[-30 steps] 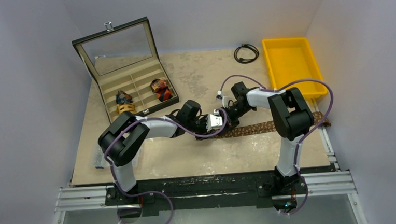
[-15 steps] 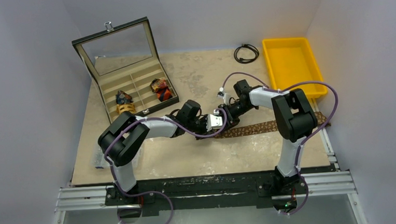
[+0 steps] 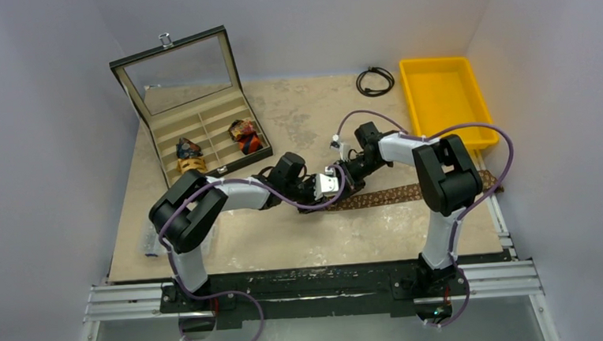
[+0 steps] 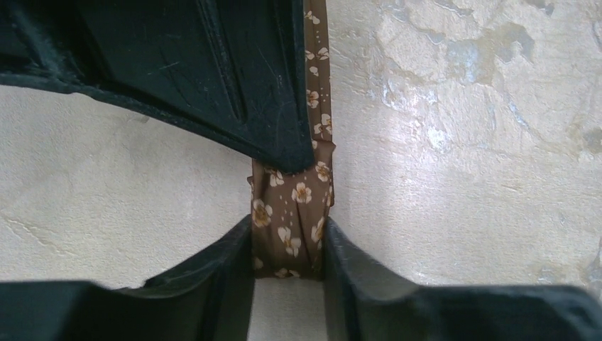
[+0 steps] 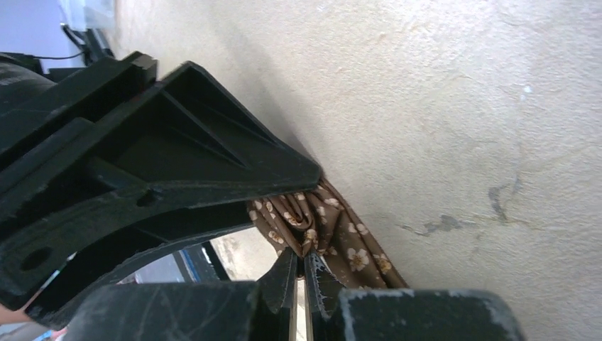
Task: Roll the ties
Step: Roll the tie at the center of the board.
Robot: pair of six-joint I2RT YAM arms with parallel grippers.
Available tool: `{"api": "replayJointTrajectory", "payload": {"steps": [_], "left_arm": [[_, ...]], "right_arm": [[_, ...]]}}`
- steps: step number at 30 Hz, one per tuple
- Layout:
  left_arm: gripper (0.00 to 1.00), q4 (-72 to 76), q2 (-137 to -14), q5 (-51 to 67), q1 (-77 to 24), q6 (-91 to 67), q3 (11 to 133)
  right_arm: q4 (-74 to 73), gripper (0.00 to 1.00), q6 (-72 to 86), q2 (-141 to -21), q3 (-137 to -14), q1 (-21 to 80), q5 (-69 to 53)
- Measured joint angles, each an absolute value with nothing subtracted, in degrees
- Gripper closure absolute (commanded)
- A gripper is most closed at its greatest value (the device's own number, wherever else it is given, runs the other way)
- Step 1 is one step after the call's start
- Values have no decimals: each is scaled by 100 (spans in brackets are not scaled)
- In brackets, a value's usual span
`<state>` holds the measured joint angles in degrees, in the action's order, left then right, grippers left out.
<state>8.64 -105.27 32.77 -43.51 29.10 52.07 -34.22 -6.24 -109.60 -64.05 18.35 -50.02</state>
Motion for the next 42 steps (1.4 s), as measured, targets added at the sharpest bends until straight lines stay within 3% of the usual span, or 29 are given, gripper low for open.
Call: {"api": "replayJointTrajectory", "payload": {"steps": [3,8,22,33,42], "left_arm": [[48,965,-10490,3354,-4311,2860,5109],[40,1420,-10189,3586,-4007,2630,4510],[37,2390,-10543,3712,-3997,1706,4523],[58,3387,-11000,3809,-4246,906,4589],[48,3747,-11010,3804,-4289,687,4410]], "right_arm": [[-3417,100,-626,-11006,-6405,1844,-4801],[-3448,100,-626,-11128,-6405,1822,-4532],[-3435,100,-593,-11131,-6405,1826,-4451],[-3354,100,-502,-11131,-6388,1826,-4447],[-3205,100,-285,-11131,-6359,1863,-4447]]}}
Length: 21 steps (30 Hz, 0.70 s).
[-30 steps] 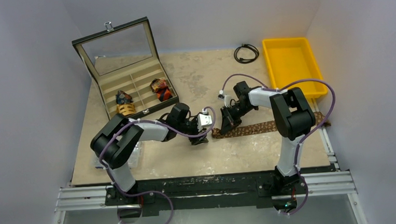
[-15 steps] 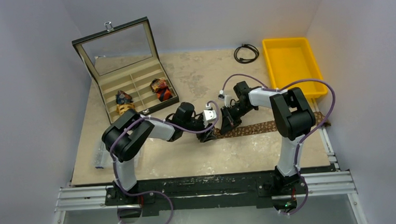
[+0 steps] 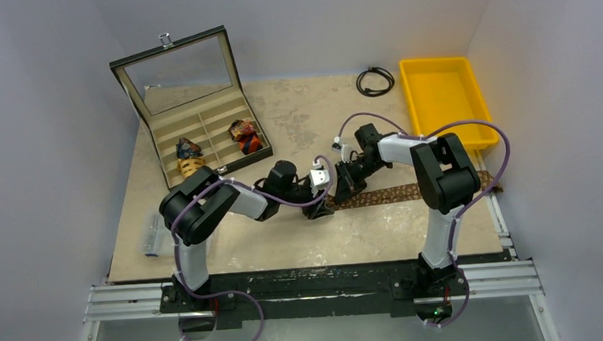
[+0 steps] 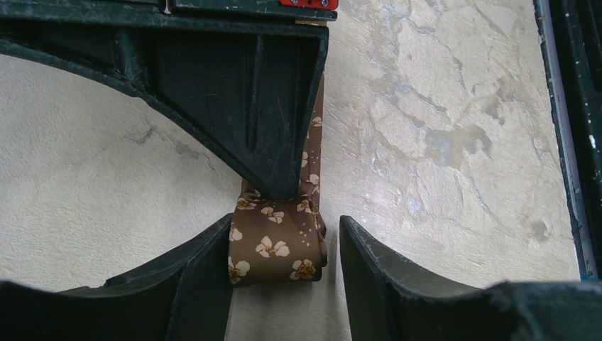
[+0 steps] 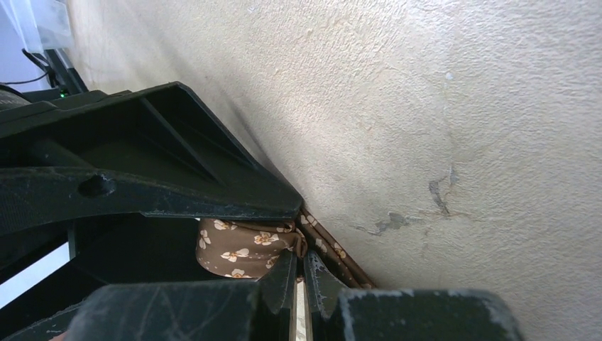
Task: Roll the ties
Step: Roll the tie at the center of the board.
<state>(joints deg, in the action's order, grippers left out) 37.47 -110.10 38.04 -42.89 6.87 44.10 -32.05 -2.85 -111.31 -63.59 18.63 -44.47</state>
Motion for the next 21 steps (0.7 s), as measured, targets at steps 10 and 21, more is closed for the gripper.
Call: {"api": "replayJointTrajectory", "payload": {"steps": [10,21], "left_arm": [[73,4316,-11056,3461,-4294,416,4174],[80,2397,-10473,3350,-4165,1566,4482]], "right_arm": [[-2963,100,-161,-11052,-6200,1874,-4484],[-2563,79,49,-11192,-6324,2134,-4751]]}}
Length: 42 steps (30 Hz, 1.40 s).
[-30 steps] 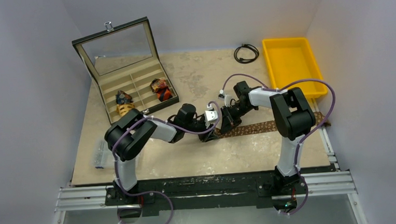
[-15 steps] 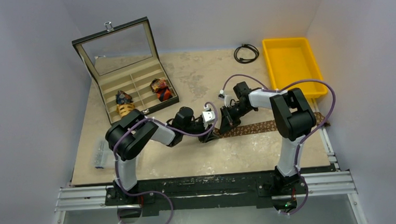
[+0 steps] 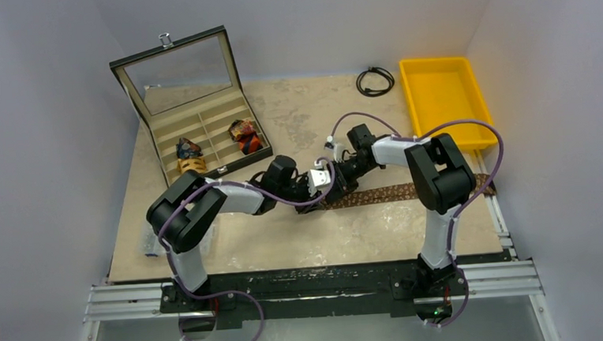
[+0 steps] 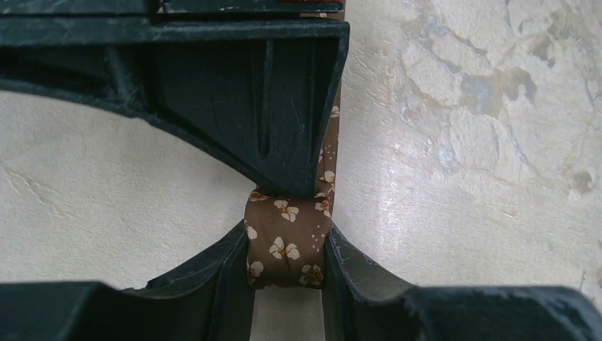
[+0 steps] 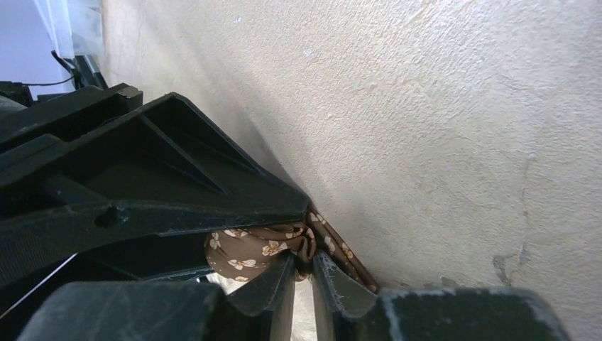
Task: Roll the ties
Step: Roll the tie at the center of the board.
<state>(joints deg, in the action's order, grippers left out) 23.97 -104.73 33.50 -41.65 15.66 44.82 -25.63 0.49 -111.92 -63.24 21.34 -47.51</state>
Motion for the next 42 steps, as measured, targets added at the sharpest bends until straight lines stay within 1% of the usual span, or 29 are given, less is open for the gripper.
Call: {"api": "replayJointTrajectory", "payload": {"steps": [6,13,17,19,22,26,28,31,36,37,38,40,41,42], "left_arm": [[81,1122,-10466,3107,-4241,2239,5068],[80,478,-10466,2908,-4294,2521,5339],[78,303,-10466,2783,-4362,2580,5430],[77,248,-10466,2735,-4390,2611,5457],[77,217,-10466,2672,-4418,2613,5472],[76,191,-10466,2611,-4445,2611,5489],[76,185,-10466,2604,-4445,2611,5494],[76,172,-10466,2571,-4462,2611,5500],[75,161,-10466,2552,-4471,2611,5507],[74,161,-10466,2550,-4471,2611,5507],[74,161,-10466,2550,-4475,2611,5507],[74,161,-10466,2545,-4477,2613,5509],[74,161,-10466,2543,-4477,2613,5509],[74,161,-10466,2545,-4477,2615,5509]], "right_arm": [[-2851,70,-38,-11196,-6490,2067,-4755],[-3426,57,-314,-11069,-6580,1885,-4762],[-3592,51,-250,-10849,-6580,1800,-4908],[-3546,49,-97,-10750,-6580,1796,-5033],[-3420,50,128,-10702,-6580,1837,-5194],[-3332,53,296,-10831,-6591,1890,-5273],[-3304,57,314,-10958,-6615,1920,-5288],[-3245,68,357,-11063,-6617,1959,-5290],[-3124,94,410,-11063,-6615,1977,-5306],[-3116,97,412,-11063,-6615,1977,-5308],[-3107,94,405,-11063,-6615,1977,-5308],[-3109,71,405,-11063,-6613,1984,-5306],[-3111,62,416,-11063,-6613,1984,-5304],[-3114,58,414,-11063,-6613,1984,-5304]]}}
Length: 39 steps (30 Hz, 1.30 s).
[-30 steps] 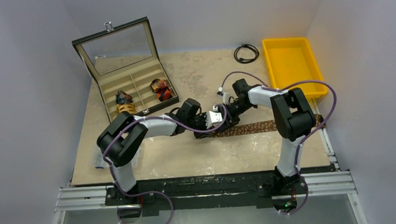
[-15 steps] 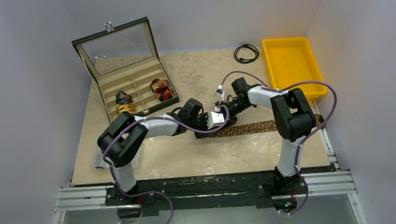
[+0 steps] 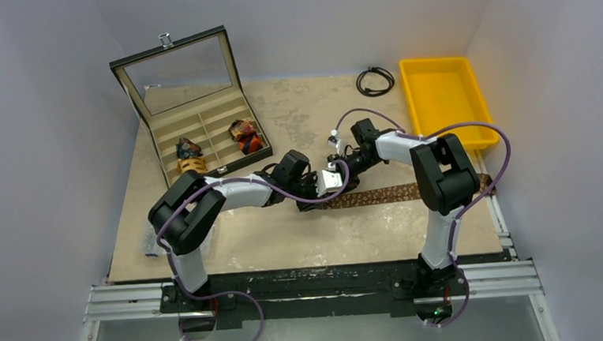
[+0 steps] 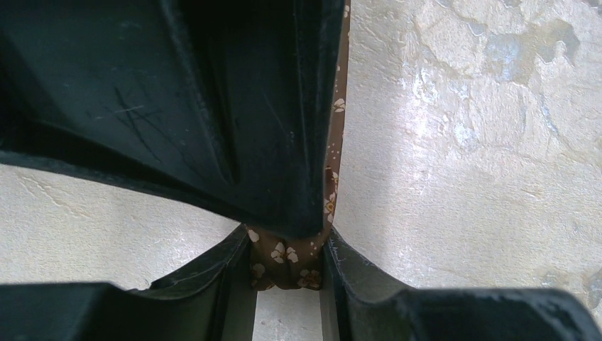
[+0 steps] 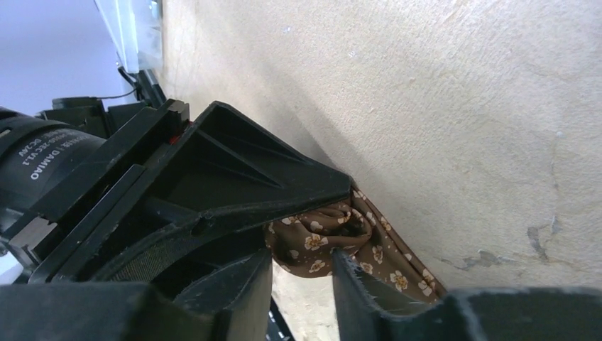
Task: Roll the ties
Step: Roll the tie at the center of the board.
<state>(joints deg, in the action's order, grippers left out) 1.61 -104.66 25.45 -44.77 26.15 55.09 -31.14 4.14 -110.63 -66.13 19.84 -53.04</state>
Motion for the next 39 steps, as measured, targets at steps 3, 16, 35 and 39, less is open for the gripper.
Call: {"api": "replayJointTrajectory", "payload": {"steps": [3,16,35,39], "left_arm": [[74,158,-10466,2543,-4477,2615,5509],[56,172,-10466,2552,-4480,2613,5509],[17,1487,-10414,3229,-4270,2237,4814],[16,2008,-10418,3297,-4263,1896,4595]], "right_arm": [[-3096,57,449,-11063,-6613,1984,-5315],[-3111,100,329,-11096,-6615,1997,-5349],[-3601,100,-499,-11198,-6589,1793,-4442],[-3586,100,-521,-11196,-6543,1782,-4421]]}}
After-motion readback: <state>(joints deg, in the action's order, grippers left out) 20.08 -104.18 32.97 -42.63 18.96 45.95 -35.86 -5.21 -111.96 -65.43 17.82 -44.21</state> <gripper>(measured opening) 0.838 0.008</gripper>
